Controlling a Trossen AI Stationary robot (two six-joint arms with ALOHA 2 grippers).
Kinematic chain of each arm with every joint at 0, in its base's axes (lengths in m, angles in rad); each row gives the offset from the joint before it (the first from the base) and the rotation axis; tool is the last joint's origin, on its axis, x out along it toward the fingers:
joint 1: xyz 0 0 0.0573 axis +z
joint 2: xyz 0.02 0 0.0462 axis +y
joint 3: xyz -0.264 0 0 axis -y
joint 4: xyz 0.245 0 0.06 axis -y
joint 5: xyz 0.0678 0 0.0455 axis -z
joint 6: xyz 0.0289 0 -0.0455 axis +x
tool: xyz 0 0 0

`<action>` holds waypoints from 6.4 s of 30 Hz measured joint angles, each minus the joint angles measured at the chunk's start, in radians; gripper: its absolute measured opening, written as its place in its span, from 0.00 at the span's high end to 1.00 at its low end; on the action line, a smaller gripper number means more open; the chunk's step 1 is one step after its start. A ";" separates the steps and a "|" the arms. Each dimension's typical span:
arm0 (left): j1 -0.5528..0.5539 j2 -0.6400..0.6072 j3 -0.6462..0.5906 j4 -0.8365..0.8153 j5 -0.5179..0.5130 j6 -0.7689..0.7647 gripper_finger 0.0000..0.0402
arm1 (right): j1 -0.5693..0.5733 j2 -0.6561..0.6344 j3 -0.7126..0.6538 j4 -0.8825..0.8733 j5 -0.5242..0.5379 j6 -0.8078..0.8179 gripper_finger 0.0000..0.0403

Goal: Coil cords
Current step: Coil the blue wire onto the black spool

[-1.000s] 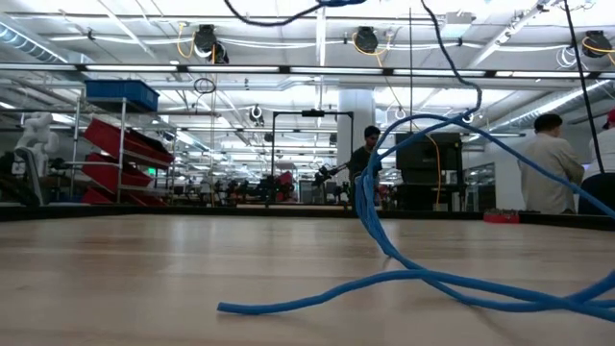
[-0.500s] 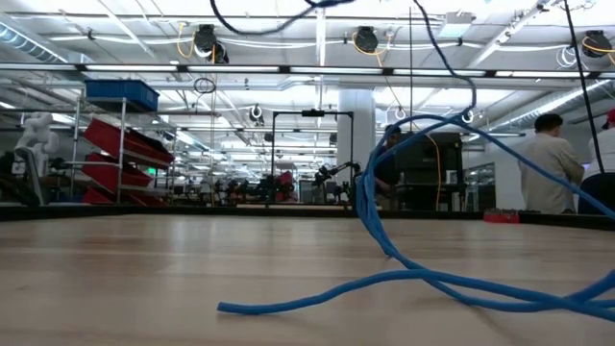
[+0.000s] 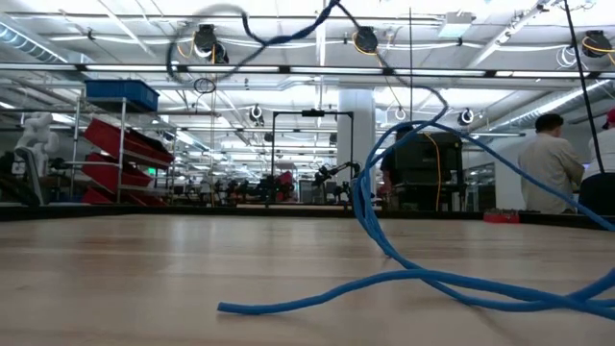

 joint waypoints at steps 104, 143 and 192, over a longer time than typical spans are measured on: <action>0.043 0.131 -0.042 -0.005 -0.247 0.063 0.69 | 0.251 -0.087 -0.001 0.236 0.556 -0.232 1.00; 0.113 0.492 -0.023 0.618 -0.484 -0.103 0.69 | 0.251 -0.087 -0.001 0.236 0.547 -0.205 1.00; 0.135 0.418 -0.038 0.525 -0.134 -0.236 0.69 | 0.251 -0.087 -0.001 0.220 0.546 -0.201 1.00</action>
